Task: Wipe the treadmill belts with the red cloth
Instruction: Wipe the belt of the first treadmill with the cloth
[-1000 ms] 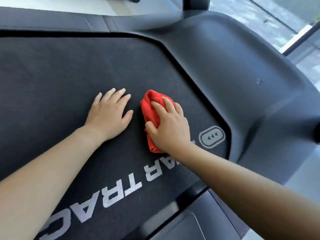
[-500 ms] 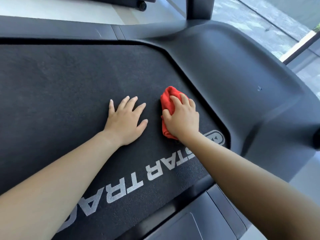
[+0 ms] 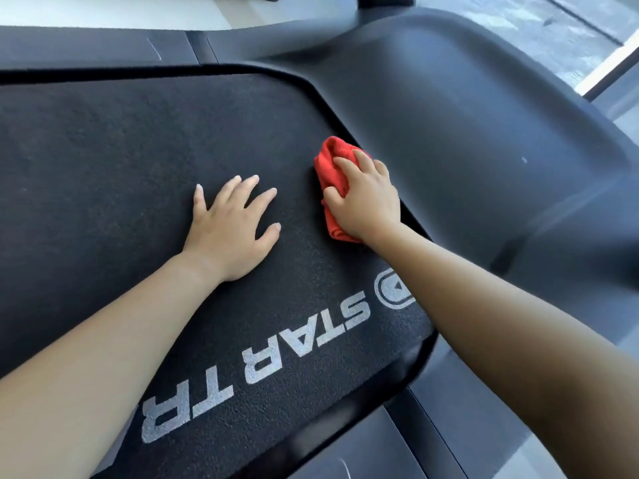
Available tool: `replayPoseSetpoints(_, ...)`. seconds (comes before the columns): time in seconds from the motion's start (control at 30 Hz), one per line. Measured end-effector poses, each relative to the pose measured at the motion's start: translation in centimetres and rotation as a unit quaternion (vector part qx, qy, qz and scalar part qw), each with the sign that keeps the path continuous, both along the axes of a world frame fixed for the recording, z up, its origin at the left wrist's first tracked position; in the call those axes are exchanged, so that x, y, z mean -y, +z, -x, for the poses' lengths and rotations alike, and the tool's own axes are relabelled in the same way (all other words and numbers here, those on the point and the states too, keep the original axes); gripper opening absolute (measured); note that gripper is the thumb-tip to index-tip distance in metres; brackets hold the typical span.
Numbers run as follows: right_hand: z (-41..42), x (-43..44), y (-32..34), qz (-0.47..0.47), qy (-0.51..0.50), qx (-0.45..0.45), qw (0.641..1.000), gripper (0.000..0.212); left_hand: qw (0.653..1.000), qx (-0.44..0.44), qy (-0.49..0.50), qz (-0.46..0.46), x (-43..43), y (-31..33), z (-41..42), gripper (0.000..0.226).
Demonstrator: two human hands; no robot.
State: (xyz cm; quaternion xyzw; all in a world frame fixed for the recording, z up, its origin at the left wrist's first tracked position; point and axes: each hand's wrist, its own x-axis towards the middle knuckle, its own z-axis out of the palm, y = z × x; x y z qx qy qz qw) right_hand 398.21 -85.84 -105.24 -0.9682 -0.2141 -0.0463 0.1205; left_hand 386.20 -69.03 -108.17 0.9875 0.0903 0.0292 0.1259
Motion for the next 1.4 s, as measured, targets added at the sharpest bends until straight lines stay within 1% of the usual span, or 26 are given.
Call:
replayPoseSetpoints(0.13,3.7,4.0,0.2,0.002,-0.011,0.002,1.0,0.053,1.0,-0.022,0.007,0.008,0.7,0.4,0.1,0.059)
replayPoseSetpoints(0.23,7.1,6.1,0.2,0.001,-0.046,0.004,0.999,0.053,0.999,-0.049,-0.009,0.007,2.4,0.5,1.0,0.065)
replayPoseSetpoints(0.3,9.3,6.5,0.3,0.013,-0.079,-0.001,0.997,0.055,0.999,-0.041,-0.033,-0.004,3.2,0.3,2.1,0.066)
replayPoseSetpoints(0.4,12.9,5.6,0.4,0.007,-0.107,-0.002,0.994,0.054,0.998,-0.013,-0.063,0.002,2.7,0.2,3.6,0.062)
replayPoseSetpoints(0.47,15.3,4.7,0.3,-0.001,-0.108,-0.004,0.994,0.054,0.997,-0.002,-0.081,0.013,1.9,0.2,4.5,0.06)
replayPoseSetpoints(0.57,18.6,3.5,0.1,-0.002,-0.084,-0.004,0.996,0.056,0.994,0.014,-0.108,0.028,0.7,0.2,5.9,0.056)
replayPoseSetpoints(0.67,20.5,2.2,-0.2,-0.004,-0.055,0.018,0.998,0.055,0.993,0.028,-0.111,0.041,-0.7,0.1,7.1,0.052)
replayPoseSetpoints(0.8,20.3,1.2,-0.6,0.005,-0.044,0.024,0.999,0.057,0.992,0.035,-0.111,0.04,-2.2,0.1,8.5,0.05)
replayPoseSetpoints(0.93,16.5,-0.5,-0.1,-0.004,-0.021,0.017,1.0,0.057,0.992,0.039,-0.11,0.036,-3.7,-0.1,9.4,0.048)
replayPoseSetpoints(1.03,14.8,-2.0,0.2,0.008,-0.032,-0.006,0.999,0.057,0.992,0.04,-0.11,0.038,-4.6,-0.2,10.0,0.047)
replayPoseSetpoints(1.17,16.9,-1.3,0.5,0.031,-0.014,-0.024,0.999,0.064,0.992,0.053,-0.103,0.039,-4.6,-0.4,10.3,0.046)
replayPoseSetpoints(1.3,20.4,0.4,-0.1,0.055,0.034,-0.014,0.998,0.08,0.992,0.058,-0.104,0.033,-4.6,-0.5,10.2,0.046)
replayPoseSetpoints(1.33,20.5,0.4,-0.2,0.057,0.031,-0.014,0.998,0.081,0.992,0.058,-0.105,0.033,-4.6,-0.5,10.2,0.047)
replayPoseSetpoints(1.4,19.9,-0.3,-0.2,0.052,0.01,-0.018,0.998,0.076,0.992,0.057,-0.105,0.031,-4.6,-0.6,10.2,0.047)
